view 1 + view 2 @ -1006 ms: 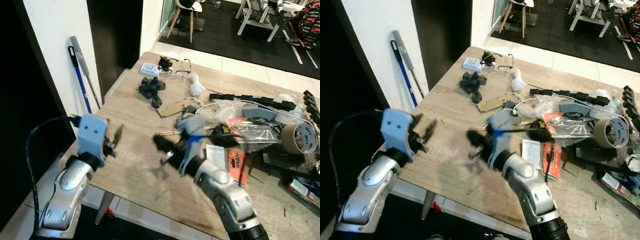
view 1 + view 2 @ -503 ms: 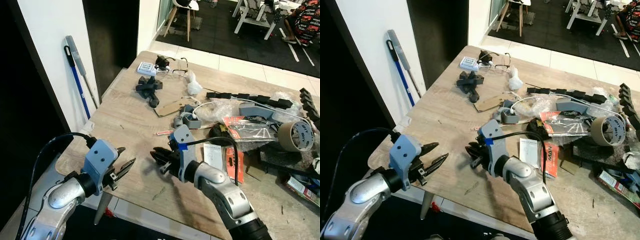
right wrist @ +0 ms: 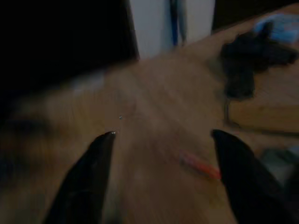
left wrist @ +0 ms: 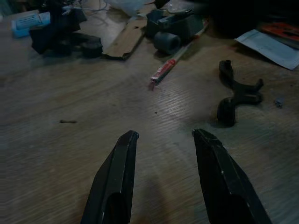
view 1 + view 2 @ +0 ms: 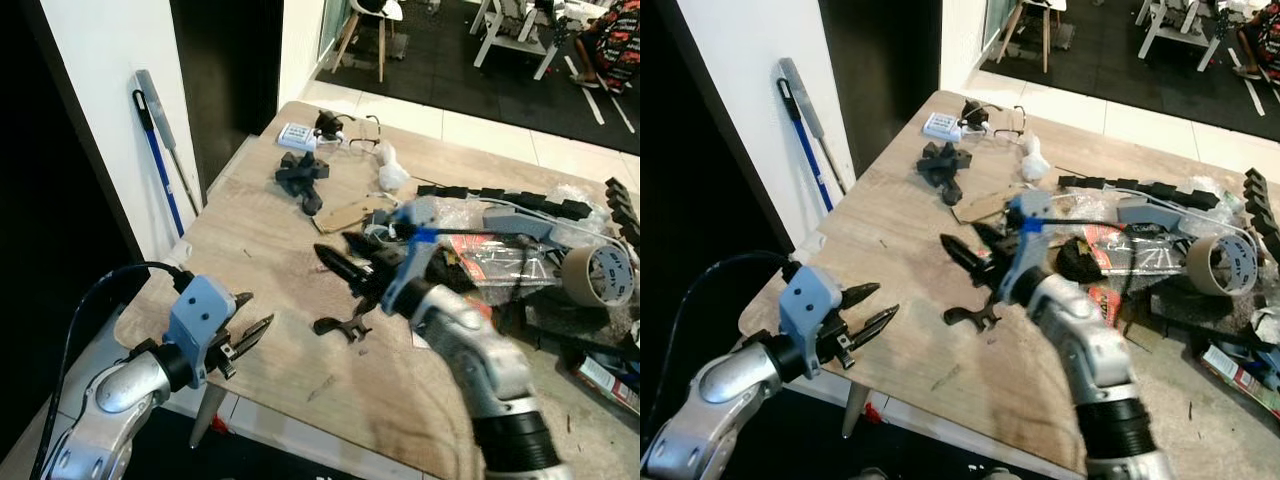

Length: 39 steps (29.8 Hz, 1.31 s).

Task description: Picking trash to rubbish bin

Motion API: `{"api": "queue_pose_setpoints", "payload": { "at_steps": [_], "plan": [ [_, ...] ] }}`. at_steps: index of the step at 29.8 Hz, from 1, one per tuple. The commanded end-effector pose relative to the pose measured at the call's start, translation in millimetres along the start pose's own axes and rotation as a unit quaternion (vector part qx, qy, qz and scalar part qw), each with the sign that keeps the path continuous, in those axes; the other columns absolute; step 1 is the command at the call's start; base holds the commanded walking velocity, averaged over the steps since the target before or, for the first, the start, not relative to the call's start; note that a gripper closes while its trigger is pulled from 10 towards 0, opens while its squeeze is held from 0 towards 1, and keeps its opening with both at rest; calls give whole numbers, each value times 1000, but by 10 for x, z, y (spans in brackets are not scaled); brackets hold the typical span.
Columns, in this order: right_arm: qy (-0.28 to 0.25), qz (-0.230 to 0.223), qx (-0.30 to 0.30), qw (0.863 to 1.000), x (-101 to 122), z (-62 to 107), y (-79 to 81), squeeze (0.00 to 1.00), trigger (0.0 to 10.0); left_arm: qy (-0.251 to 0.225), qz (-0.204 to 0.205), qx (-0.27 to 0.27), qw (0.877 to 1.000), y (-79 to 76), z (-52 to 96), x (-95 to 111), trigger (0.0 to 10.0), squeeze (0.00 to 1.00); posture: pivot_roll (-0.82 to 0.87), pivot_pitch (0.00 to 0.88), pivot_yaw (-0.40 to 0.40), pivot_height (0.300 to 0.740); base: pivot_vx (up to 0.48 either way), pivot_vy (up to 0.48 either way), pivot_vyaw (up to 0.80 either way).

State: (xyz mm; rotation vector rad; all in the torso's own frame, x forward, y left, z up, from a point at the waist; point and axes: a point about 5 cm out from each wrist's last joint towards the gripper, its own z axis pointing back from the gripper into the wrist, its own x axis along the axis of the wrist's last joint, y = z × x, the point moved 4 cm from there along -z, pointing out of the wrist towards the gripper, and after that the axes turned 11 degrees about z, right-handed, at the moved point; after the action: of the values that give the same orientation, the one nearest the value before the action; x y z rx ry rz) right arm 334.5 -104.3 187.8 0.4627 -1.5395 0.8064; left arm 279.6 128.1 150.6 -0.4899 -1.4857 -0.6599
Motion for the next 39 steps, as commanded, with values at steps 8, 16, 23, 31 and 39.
{"api": "queue_pose_setpoints", "payload": {
  "at_steps": [8, 16, 23, 31, 39],
  "plan": [
    [113, 88, 160, 977, -274, 353, 180, 1000, 10000, -4, 6, -18, 1000, -81, -79, 5, 10000, 0, -50, 174, -61, 740, 0, 0, 0],
    [110, 112, 165, 974, -290, 292, 137, 1000, 10000, -8, 8, -24, 1000, -106, -107, 26, 10000, 0, -49, 178, -60, 740, 0, 0, 0],
    [150, 171, 183, 957, -464, 311, 63, 1000, 10000, -4, 5, -22, 1000, -95, -110, 3, 10000, 0, -49, 178, -60, 740, 0, 0, 0],
    [166, 166, 192, 953, -589, 297, 25, 0, 10000, -5, 4, -24, 1000, -100, -128, 12, 10000, 0, -49, 178, -60, 740, 0, 0, 0],
    [169, 120, 203, 957, -726, 260, 16, 0, 10000, -4, 4, -26, 1000, -110, -127, 8, 10000, 0, -46, 171, -64, 740, 0, 0, 0]
  ]
}}
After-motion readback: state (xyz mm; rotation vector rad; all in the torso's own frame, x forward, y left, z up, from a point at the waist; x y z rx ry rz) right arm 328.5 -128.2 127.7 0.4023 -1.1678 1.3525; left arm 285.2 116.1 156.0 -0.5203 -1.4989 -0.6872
